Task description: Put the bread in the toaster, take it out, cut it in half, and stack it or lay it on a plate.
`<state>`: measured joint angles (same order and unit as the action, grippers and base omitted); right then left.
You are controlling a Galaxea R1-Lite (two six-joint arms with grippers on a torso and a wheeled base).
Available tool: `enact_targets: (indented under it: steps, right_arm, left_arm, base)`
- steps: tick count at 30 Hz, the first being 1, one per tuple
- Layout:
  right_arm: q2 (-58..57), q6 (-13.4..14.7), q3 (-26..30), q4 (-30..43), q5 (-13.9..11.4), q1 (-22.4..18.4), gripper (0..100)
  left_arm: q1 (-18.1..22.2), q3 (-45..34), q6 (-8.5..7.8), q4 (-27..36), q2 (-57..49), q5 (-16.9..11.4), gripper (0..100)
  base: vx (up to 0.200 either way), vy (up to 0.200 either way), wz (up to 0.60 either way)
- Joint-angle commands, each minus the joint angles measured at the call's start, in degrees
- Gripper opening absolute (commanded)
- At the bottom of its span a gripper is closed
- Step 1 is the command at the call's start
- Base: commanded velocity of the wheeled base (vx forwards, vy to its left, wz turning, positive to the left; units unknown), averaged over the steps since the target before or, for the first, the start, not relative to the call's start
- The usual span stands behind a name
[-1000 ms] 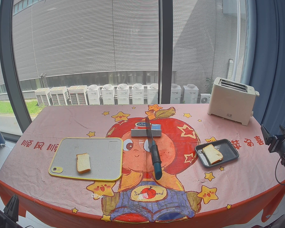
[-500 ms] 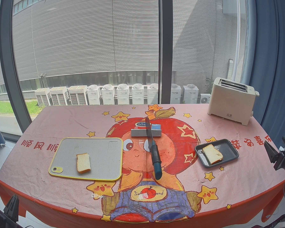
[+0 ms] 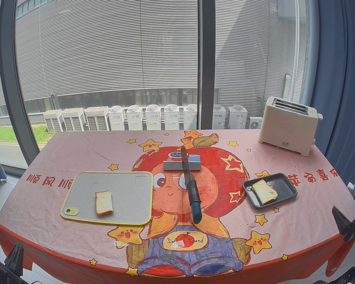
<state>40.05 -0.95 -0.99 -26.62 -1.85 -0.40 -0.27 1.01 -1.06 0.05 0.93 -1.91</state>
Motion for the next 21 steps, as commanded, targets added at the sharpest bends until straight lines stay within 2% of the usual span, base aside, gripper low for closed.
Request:
enact_targets:
  steps: [1, 7, 15, 18, 21]
  right_arm:
    - [-14.3, -0.1, -1.0, 9.4, 0.0, 2.8, 100]
    - [-23.3, -0.1, -2.4, 19.4, 0.0, 3.4, 100]
    - [-30.1, 0.0, -1.9, 24.5, 0.1, 5.0, 100]
    - [-34.6, -0.1, -1.6, 28.6, 0.1, 5.6, 100]
    - [-35.0, 0.0, -1.5, 28.8, 0.0, 5.6, 100]
  left_arm:
    - [0.0, -0.9, 0.01, 0.0, -0.9, 0.0, 0]
    - [0.0, -0.9, 0.01, 0.0, -0.9, 0.0, 0]
    - [0.0, -0.9, 0.01, 0.0, -0.9, 0.0, 0]
    - [0.0, -0.9, 0.01, 0.0, -0.9, 0.0, 0]
    - [0.0, -0.9, 0.01, 0.0, -0.9, 0.0, 0]
  base:
    - [0.000, 0.000, 0.00]
    - [0.000, 0.000, 0.00]
    - [0.000, 0.000, 0.00]
    - [0.000, 0.000, 0.00]
    - [0.000, 0.000, 0.00]
